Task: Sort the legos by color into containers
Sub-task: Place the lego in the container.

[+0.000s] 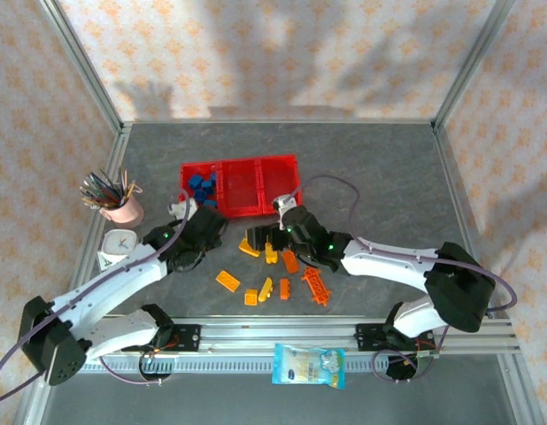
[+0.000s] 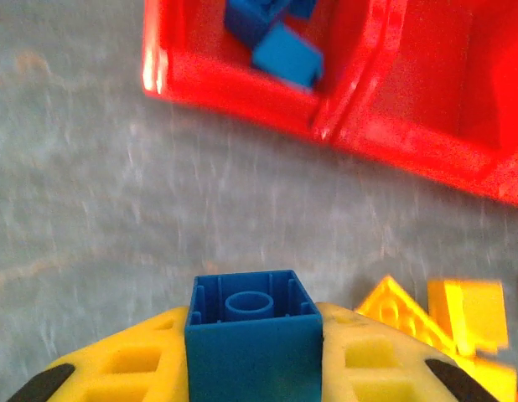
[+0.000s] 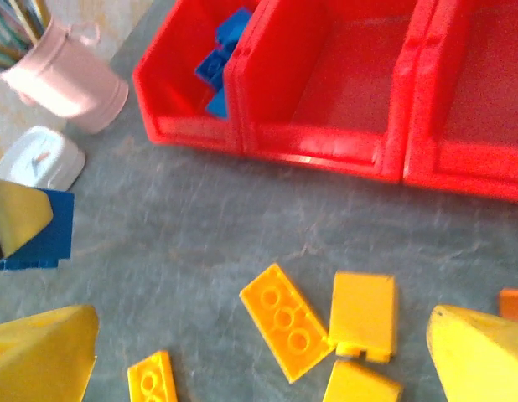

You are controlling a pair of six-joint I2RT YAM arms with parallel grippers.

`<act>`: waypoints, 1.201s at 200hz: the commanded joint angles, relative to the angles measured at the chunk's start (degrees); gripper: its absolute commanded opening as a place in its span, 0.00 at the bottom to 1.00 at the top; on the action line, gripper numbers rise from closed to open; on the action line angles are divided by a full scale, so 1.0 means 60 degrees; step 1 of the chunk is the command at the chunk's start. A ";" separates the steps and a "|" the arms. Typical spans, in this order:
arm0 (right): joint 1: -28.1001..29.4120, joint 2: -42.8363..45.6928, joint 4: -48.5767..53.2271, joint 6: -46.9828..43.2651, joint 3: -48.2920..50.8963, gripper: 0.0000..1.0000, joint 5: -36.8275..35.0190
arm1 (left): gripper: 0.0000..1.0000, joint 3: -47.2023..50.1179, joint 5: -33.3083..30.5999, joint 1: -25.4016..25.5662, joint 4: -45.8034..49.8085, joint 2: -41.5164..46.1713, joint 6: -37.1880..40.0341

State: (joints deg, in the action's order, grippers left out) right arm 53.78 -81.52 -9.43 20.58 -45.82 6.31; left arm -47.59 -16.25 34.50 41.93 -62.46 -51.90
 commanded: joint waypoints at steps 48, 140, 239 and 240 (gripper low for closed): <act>-0.0619 -0.0295 0.0210 0.0189 -0.0833 1.00 -0.0424 | 0.28 -0.2515 -0.0809 -0.2246 -0.2612 -0.3332 0.3471; -0.0683 -0.0756 0.0395 -0.0009 -0.1222 1.00 -0.0421 | 0.45 -0.4826 -0.0188 -0.3216 -0.3175 -0.6297 0.4076; -0.0340 -0.1122 0.1323 -0.0804 -0.1693 1.00 -0.0552 | 0.58 -0.3195 0.0808 -0.3216 -0.2956 -0.3991 0.3942; -0.0316 -0.1121 0.1323 -0.0813 -0.1701 1.00 -0.0553 | 0.58 -0.3176 0.0821 -0.3216 -0.2944 -0.3954 0.3938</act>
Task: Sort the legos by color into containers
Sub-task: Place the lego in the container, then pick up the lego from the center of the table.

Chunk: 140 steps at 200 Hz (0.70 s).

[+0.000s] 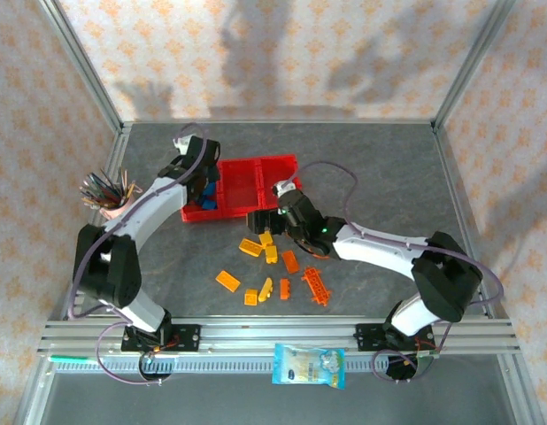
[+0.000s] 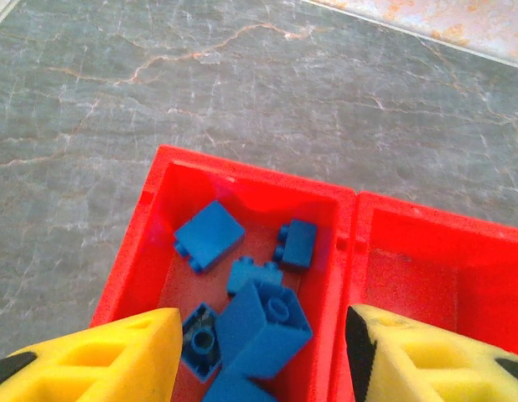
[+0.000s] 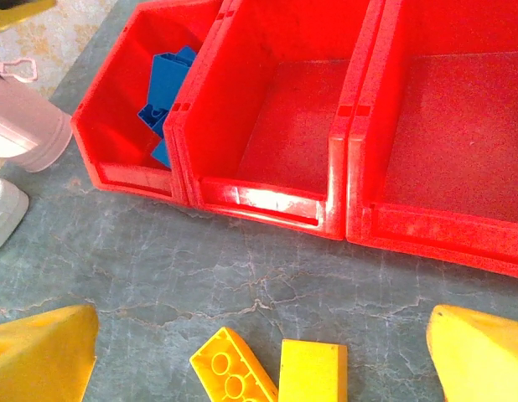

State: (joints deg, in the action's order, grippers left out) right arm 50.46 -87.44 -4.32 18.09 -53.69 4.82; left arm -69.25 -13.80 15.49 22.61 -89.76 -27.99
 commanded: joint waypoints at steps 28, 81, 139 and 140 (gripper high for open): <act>0.0633 -0.0314 0.0803 -0.0741 -0.0639 1.00 -0.0371 | 0.59 0.1253 0.0903 -0.0017 0.0301 0.1511 -0.0147; 0.1323 -0.0860 0.1568 -0.1141 -0.1055 1.00 -0.0459 | 0.60 0.2668 0.1482 0.0112 0.0586 0.3246 -0.0572; 0.1537 -0.1286 0.2025 -0.1139 -0.1140 0.97 -0.0928 | 0.68 0.3858 0.1808 0.0140 0.1017 0.5102 -0.1124; 0.1537 -0.1303 0.2031 -0.1146 -0.1164 0.97 -0.0932 | 0.68 0.3877 0.1812 0.0142 0.1026 0.5131 -0.1152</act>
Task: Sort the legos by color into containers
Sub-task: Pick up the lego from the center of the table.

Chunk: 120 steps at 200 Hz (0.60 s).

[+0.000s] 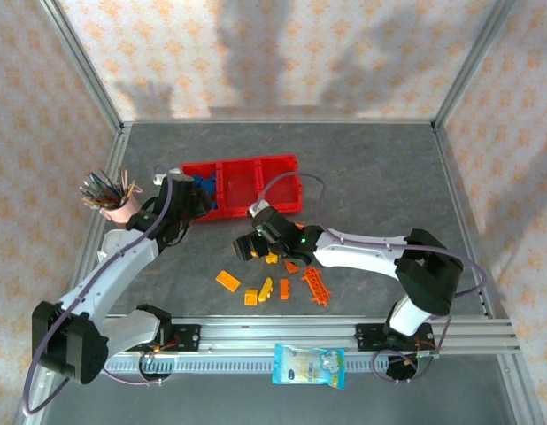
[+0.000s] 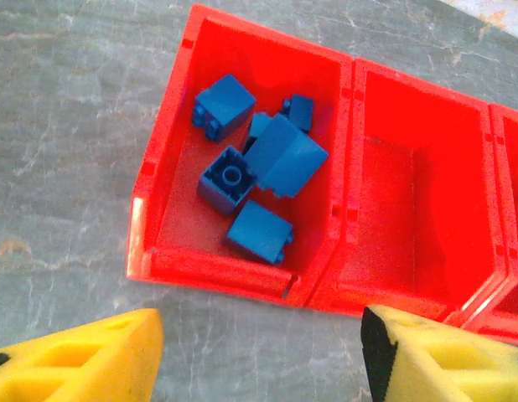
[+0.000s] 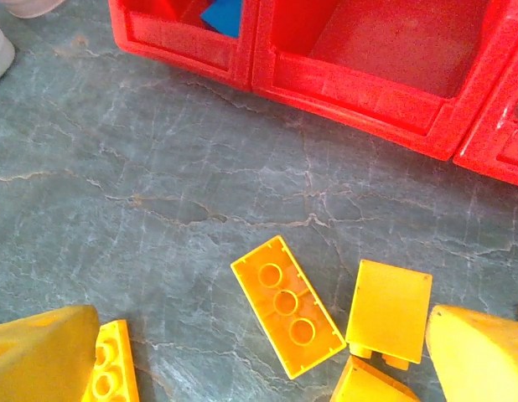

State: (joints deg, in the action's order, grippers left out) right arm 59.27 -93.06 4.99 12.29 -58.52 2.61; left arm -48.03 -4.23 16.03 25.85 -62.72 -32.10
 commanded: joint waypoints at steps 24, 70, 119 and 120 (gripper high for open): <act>0.0081 -0.0891 0.0843 -0.0453 -0.0886 0.91 -0.0589 | 0.71 0.0669 0.0485 0.0049 0.0527 0.1174 -0.0605; 0.0083 -0.2032 0.1563 -0.1198 -0.2035 0.77 -0.0798 | 0.84 0.1110 0.0666 0.0037 0.0789 0.1838 -0.0937; 0.0076 -0.3255 0.2326 -0.1919 -0.3213 0.64 -0.1278 | 0.95 0.1673 0.0874 0.0038 0.0820 0.2653 -0.1478; 0.0080 -0.3277 0.2343 -0.1940 -0.3226 0.64 -0.1267 | 0.96 0.1668 0.0870 0.0038 0.0827 0.2664 -0.1485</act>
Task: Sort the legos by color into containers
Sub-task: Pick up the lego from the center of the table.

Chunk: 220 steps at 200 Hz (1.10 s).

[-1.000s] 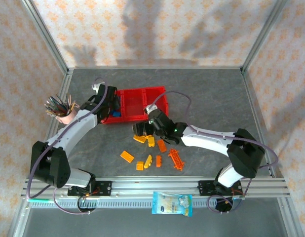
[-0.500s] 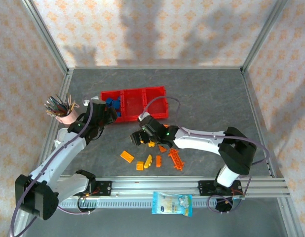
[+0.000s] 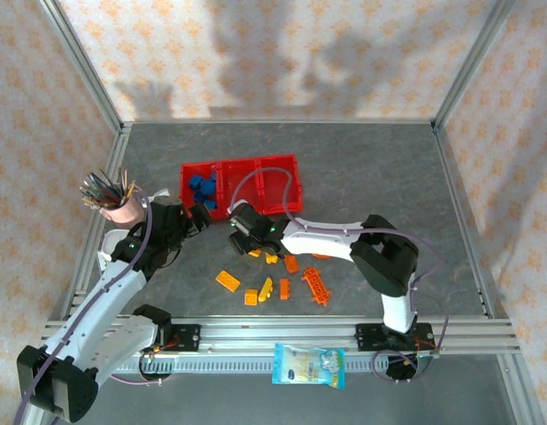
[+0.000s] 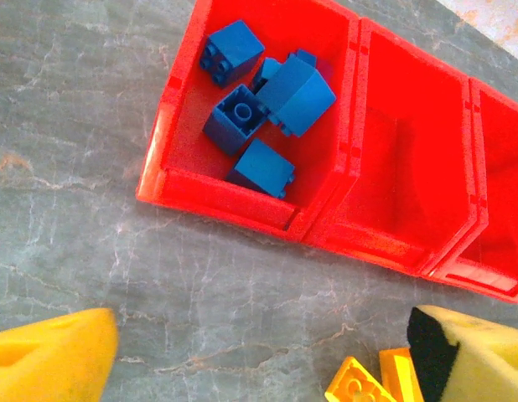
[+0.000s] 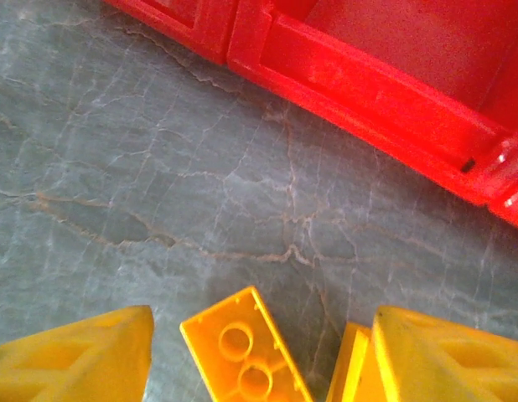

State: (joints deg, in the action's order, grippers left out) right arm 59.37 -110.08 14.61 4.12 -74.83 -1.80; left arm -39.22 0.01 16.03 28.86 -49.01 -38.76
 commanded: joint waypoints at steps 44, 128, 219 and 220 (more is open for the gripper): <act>0.0065 -0.1125 0.1140 -0.1004 -0.1141 0.63 -0.0510 | 0.99 0.0314 0.0155 0.0038 0.0565 0.0962 -0.0751; 0.0065 -0.1397 0.1654 -0.1203 -0.1485 0.62 0.0341 | 0.99 0.0304 -0.0059 0.0037 0.0987 0.1351 -0.0820; 0.0183 -0.0396 0.1886 -0.0923 -0.0415 0.74 0.0822 | 0.99 0.0204 -0.0395 0.0038 0.1254 0.1499 -0.0891; 0.0190 -0.0400 0.1893 -0.0922 -0.0417 0.73 0.0825 | 0.99 0.0207 -0.0396 0.0038 0.1254 0.1509 -0.0899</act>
State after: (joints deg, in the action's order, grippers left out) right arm 59.61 -115.42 23.73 -2.79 -78.81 2.22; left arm -37.76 -0.49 16.03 33.82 -41.47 -43.53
